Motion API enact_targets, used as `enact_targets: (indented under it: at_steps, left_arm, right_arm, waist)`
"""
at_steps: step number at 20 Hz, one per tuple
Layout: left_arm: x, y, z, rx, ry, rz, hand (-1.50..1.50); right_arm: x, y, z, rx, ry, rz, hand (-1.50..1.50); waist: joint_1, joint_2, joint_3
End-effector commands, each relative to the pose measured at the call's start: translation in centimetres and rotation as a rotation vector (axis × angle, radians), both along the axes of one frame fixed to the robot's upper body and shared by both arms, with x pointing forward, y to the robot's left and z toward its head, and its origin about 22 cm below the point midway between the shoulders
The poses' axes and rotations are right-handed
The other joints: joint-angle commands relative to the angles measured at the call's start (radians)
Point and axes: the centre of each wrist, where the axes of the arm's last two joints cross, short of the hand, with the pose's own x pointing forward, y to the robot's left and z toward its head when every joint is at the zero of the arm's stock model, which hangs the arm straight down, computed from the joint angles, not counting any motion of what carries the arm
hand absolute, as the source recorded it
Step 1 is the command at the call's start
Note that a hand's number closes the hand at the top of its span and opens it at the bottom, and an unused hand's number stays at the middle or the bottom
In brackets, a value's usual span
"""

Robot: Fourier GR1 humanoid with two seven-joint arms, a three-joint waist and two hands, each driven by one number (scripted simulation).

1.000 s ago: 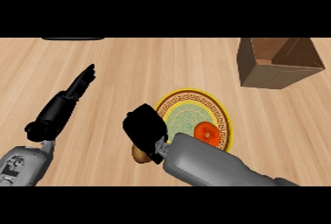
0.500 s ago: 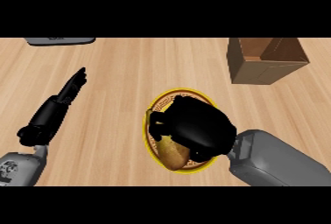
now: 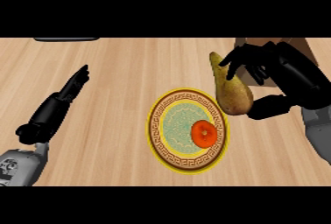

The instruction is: Pick the pear from the plate and place it in the cardboard box

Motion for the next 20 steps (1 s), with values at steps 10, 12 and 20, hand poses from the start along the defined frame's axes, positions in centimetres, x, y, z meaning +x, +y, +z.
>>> enact_targets:
  at_steps: [10,12,20]
  left_arm:
    - [0.9,-1.4,-0.3,0.020,-0.009,-0.044,0.00]
    - [1.1,-1.7,0.1,0.006,-0.013,-0.053,0.00]
    - [1.2,-2.0,0.2,0.015,-0.016,-0.059,0.00]
  right_arm:
    - [8.7,-9.0,1.7,-0.127,0.060,-0.230,1.50]
    - [10.0,-8.5,1.9,-0.216,0.127,-0.268,1.50]
    - [11.3,-13.6,1.2,-0.418,0.336,-0.223,1.50]
  waist:
    - [0.044,0.011,-0.001]
    - [0.061,0.015,-0.001]
    - [0.078,0.024,0.000]
